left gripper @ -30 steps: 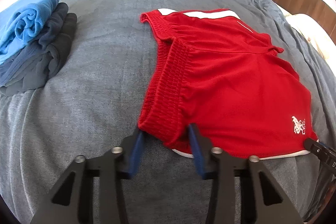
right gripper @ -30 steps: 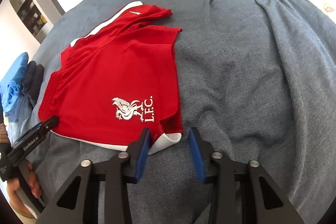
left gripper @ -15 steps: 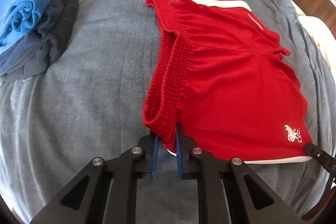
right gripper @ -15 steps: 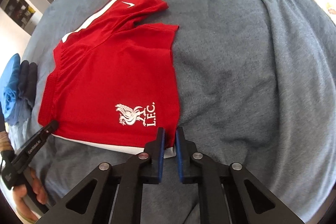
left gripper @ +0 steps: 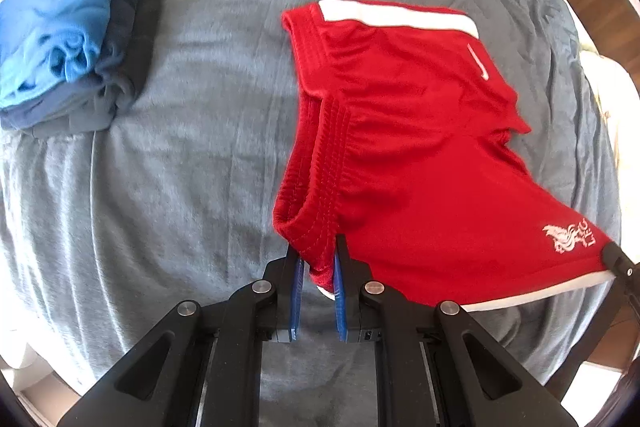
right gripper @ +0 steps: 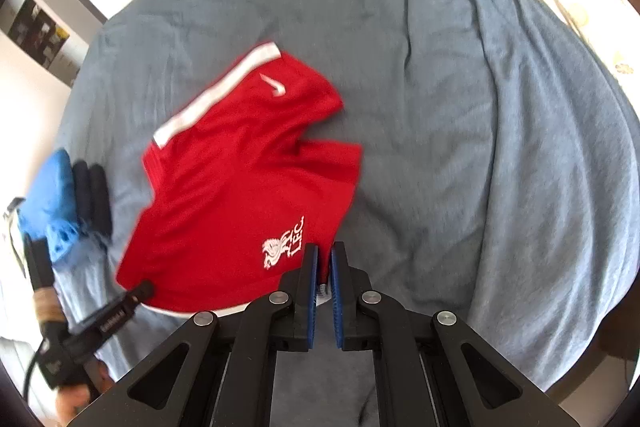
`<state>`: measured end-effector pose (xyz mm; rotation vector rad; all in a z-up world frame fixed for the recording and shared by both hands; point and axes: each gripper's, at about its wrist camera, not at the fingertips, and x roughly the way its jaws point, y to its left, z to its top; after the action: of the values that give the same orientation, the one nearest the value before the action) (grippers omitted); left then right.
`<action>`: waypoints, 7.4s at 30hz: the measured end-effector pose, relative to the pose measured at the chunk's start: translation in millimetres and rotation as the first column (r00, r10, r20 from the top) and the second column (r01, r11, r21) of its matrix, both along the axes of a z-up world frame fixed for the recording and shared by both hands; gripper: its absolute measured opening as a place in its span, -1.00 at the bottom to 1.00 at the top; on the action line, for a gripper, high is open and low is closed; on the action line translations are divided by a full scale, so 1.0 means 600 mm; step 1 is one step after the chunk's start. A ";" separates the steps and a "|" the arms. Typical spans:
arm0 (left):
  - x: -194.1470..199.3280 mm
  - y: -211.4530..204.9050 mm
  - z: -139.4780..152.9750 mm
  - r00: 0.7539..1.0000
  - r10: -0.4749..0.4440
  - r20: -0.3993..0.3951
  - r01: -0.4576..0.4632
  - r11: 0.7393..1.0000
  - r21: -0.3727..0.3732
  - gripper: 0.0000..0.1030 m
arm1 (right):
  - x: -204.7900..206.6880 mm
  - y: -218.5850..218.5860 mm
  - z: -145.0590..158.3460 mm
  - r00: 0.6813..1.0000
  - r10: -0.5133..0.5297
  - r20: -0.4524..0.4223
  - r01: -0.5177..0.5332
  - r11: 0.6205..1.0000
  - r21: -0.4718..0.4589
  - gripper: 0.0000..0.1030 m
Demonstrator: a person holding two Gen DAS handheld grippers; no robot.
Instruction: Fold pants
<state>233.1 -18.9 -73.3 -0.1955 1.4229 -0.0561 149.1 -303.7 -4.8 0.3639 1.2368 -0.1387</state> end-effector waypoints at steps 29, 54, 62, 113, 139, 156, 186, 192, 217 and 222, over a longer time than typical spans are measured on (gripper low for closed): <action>0.231 0.014 -0.005 0.966 0.212 -0.152 -0.225 0.971 -0.079 -0.70 | 0.334 -0.008 -0.022 0.999 0.038 -0.003 -0.038 0.999 -0.025 -0.86; 0.327 -0.009 -0.020 0.927 -0.373 0.025 0.371 0.926 0.068 0.20 | 0.523 0.010 -0.132 0.995 0.097 -0.028 -0.100 0.982 -0.158 -0.86; 0.382 -0.027 -0.053 0.846 -0.533 0.006 0.533 0.846 0.001 0.20 | 0.539 0.010 -0.150 0.996 0.085 -0.034 -0.089 0.985 -0.151 -0.86; 0.339 -0.083 -0.093 0.885 -0.453 -0.112 0.465 0.876 0.132 -0.60 | 0.517 0.010 -0.140 0.966 0.258 0.032 -0.248 0.951 -0.184 -0.16; 0.318 -0.088 -0.108 0.884 -0.453 -0.112 0.466 0.871 0.155 -0.56 | 0.514 0.028 -0.208 0.958 0.287 0.003 -0.286 0.954 0.095 -0.85; 0.384 -0.040 -0.108 0.905 -0.414 -0.100 0.423 0.900 0.103 -0.43 | 0.558 0.030 -0.191 0.975 0.216 0.058 -0.217 0.976 0.006 -0.88; 0.282 0.006 0.021 0.938 -0.335 0.093 0.313 0.930 0.194 0.32 | 0.419 0.011 -0.089 0.975 0.202 0.094 -0.177 0.959 -0.221 -0.38; 0.189 -0.021 0.005 0.966 -0.233 0.109 0.216 0.965 0.148 0.32 | 0.328 -0.019 -0.097 0.988 0.142 0.062 -0.128 0.972 -0.196 -0.38; 0.191 -0.048 -0.054 0.986 -0.138 0.097 0.127 0.986 0.112 0.32 | 0.260 -0.077 -0.194 0.994 -0.109 0.005 0.109 0.994 0.021 -0.38; 0.185 -0.077 -0.024 0.969 -0.201 0.144 0.179 0.972 0.153 0.32 | 0.246 -0.097 -0.176 0.988 -0.150 0.035 0.151 0.988 -0.037 -0.38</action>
<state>344.1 -65.1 -87.7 0.0604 1.2778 -0.1278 296.8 -362.2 -110.7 0.4240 1.1730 -0.2854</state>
